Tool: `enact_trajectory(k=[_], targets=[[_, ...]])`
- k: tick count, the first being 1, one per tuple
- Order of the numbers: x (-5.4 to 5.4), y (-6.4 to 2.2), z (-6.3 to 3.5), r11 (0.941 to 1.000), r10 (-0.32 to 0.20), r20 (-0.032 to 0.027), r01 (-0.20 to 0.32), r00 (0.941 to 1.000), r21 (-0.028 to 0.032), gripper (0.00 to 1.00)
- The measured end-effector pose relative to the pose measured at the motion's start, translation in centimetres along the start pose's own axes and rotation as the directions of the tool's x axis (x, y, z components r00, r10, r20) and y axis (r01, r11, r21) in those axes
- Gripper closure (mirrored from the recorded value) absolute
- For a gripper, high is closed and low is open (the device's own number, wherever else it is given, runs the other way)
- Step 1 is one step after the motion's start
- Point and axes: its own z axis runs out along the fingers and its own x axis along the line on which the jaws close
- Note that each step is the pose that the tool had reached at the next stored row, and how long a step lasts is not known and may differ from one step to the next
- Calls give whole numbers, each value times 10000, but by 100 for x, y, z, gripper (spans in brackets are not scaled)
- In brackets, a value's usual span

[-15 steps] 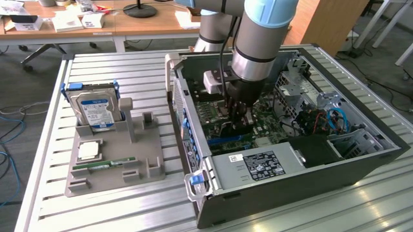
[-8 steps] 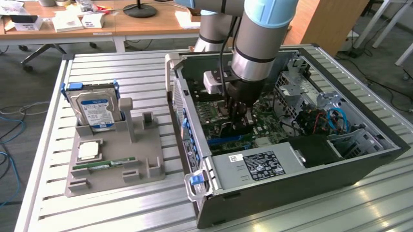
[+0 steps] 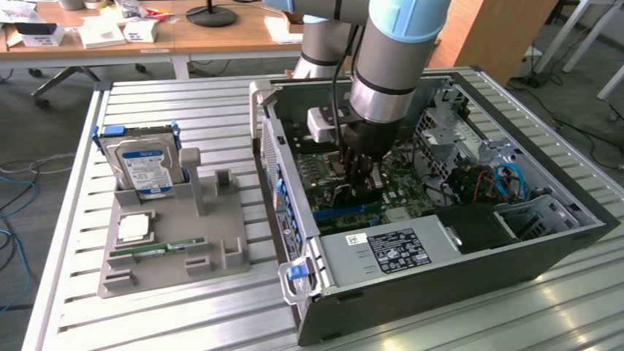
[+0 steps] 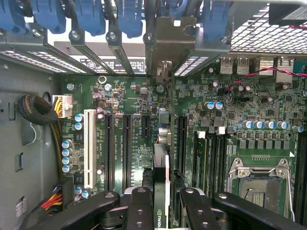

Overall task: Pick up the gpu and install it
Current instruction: 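Insert the gpu into the slot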

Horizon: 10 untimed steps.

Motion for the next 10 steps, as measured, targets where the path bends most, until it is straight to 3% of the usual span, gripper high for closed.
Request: enact_trajectory(k=[10], targets=[[16,0,20,10000,0,-2,0,10000,-2,74]])
